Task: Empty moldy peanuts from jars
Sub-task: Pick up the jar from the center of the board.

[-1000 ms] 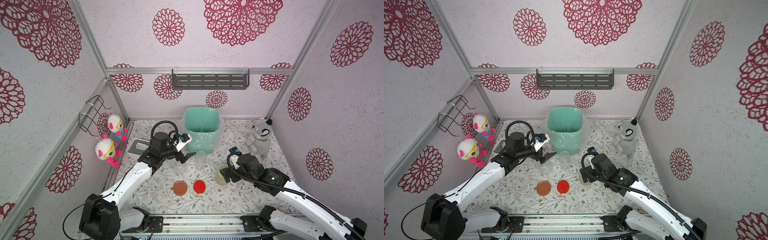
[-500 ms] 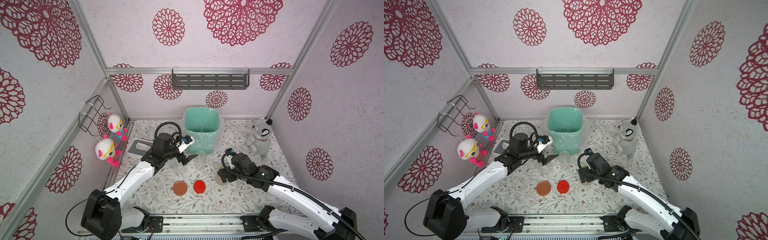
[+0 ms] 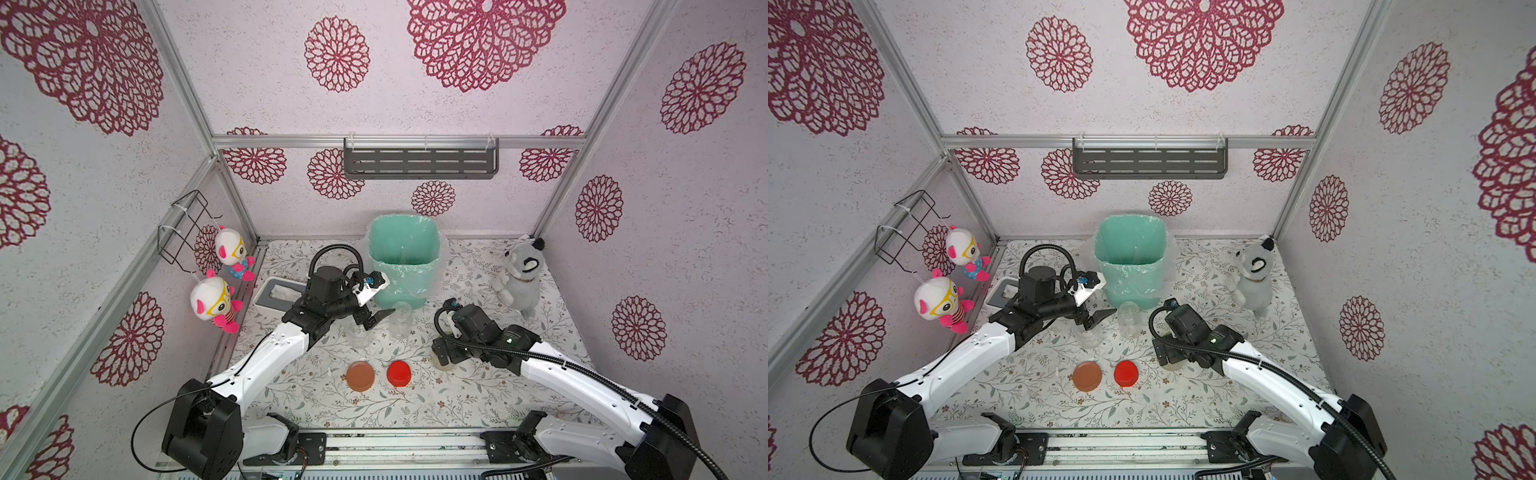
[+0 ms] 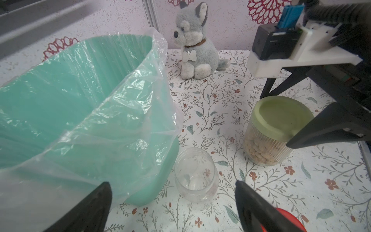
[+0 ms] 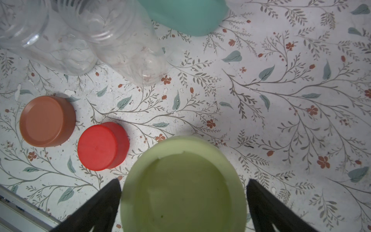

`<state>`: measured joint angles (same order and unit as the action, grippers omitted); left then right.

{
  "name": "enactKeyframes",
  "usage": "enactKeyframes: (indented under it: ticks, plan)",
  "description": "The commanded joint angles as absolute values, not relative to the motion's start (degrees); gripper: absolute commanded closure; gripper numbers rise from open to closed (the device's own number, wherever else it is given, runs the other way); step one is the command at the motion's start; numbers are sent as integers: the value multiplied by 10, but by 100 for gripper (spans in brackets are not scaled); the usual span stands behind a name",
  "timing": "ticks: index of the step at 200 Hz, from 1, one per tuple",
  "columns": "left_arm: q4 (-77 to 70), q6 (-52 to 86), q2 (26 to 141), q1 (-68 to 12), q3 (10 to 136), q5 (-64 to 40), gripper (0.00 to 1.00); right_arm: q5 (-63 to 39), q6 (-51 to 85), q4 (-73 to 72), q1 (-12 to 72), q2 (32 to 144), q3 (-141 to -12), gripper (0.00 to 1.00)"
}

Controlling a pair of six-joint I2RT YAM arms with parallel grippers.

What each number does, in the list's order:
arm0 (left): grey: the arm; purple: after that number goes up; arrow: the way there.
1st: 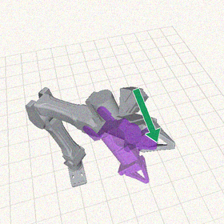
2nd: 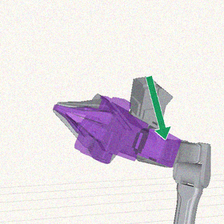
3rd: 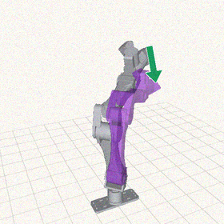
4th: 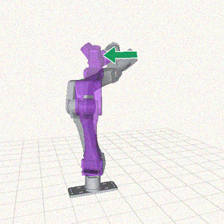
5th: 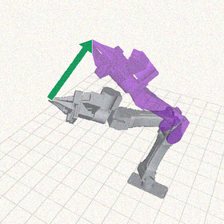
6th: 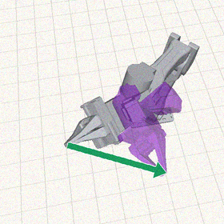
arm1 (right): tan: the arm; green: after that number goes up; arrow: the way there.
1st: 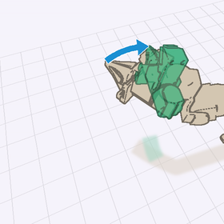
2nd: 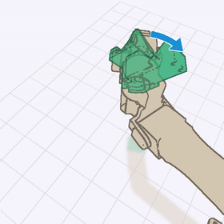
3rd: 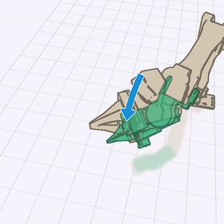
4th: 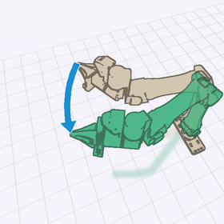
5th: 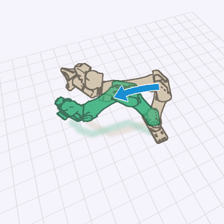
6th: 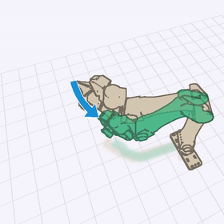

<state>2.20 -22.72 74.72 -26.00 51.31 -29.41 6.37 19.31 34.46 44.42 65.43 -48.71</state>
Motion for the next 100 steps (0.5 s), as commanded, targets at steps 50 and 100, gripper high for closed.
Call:
enactKeyframes:
  ticks: [50, 100]
  plan:
    - [20, -232, 744, -266, 508, -291, 3, 67, 184, 371, 442, 682, -509, 9]
    - [22, -235, 741, -266, 509, -287, 3, 69, 181, 361, 442, 682, -504, 14]
